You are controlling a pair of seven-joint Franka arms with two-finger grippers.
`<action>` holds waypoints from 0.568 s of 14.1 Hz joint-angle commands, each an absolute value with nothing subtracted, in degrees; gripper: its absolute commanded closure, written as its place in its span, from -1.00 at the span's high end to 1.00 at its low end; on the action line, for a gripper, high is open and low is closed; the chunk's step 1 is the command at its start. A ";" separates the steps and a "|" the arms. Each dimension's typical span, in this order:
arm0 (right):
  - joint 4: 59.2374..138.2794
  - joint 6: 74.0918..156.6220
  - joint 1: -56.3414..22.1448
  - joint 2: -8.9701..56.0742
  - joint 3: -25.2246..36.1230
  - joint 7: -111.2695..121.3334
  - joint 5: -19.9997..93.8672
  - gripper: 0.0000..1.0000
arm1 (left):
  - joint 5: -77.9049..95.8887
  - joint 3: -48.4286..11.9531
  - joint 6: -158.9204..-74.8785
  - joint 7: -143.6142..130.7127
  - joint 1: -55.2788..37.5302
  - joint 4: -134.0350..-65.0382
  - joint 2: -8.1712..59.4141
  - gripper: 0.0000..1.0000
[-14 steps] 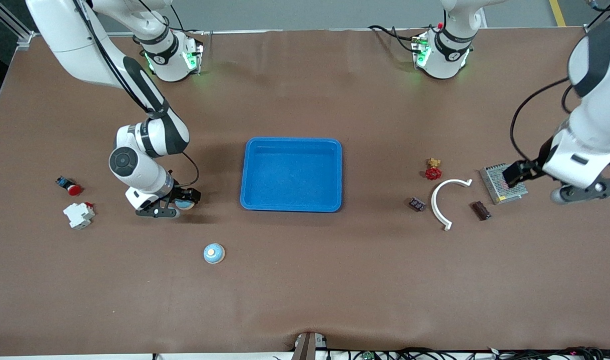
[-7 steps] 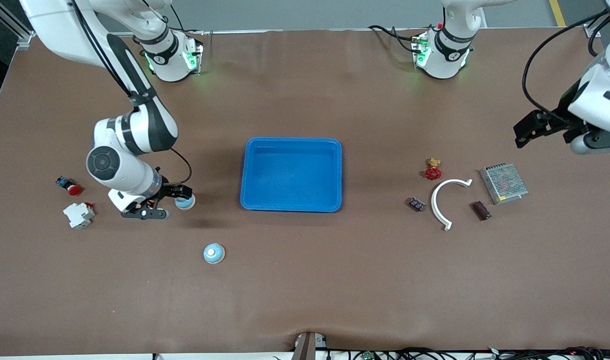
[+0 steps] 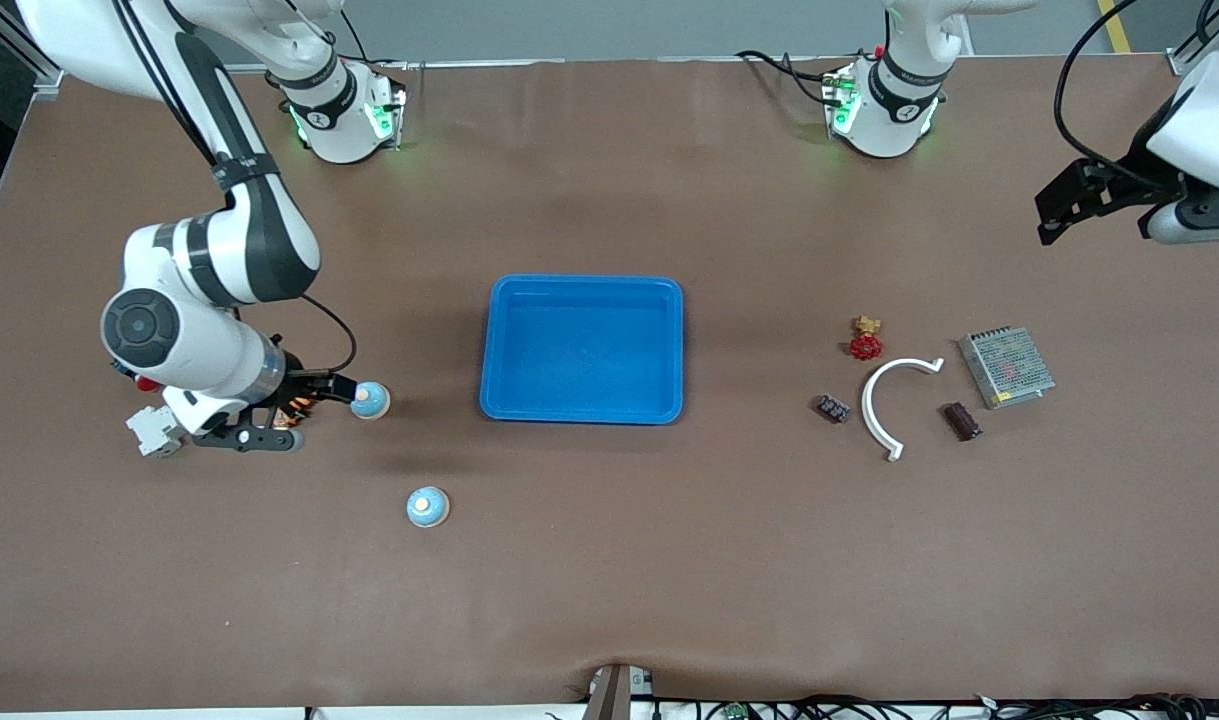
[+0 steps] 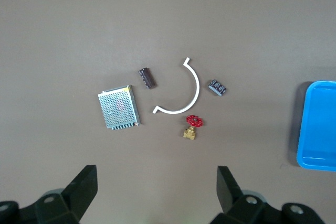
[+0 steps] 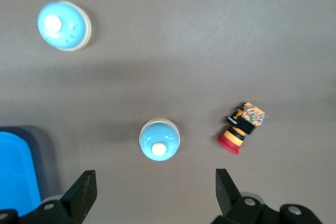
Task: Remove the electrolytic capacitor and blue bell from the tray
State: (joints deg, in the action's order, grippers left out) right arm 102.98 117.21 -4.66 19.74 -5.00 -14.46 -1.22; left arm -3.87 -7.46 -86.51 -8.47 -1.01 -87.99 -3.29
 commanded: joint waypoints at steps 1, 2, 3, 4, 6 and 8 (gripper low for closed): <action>100.46 115.49 -1.68 19.25 -5.80 -14.77 -0.97 1.00 | -2.72 -7.12 -86.13 -7.56 -1.32 -88.33 -3.87 1.00; 99.85 115.58 -1.41 19.16 -5.89 -14.24 -1.14 1.00 | -2.72 -7.12 -86.13 -7.56 -1.41 -88.24 -3.69 1.00; 99.67 115.49 -1.49 18.99 -5.89 -14.33 -1.14 1.00 | -2.72 -7.03 -86.13 -7.56 -1.49 -88.24 -3.60 1.00; 99.58 115.31 -1.58 18.29 -5.89 -14.50 -1.14 1.00 | -2.72 -7.03 -86.13 -7.47 -1.49 -88.33 -3.43 1.00; 99.41 113.92 -1.06 16.44 -6.24 -14.85 -1.14 1.00 | -2.64 -7.12 -86.05 -7.21 -1.23 -88.07 -3.51 1.00; 97.74 110.41 -0.62 15.82 -6.33 -14.94 -1.14 1.00 | -2.46 -7.12 -86.04 -7.64 -1.49 -87.54 -3.52 1.00</action>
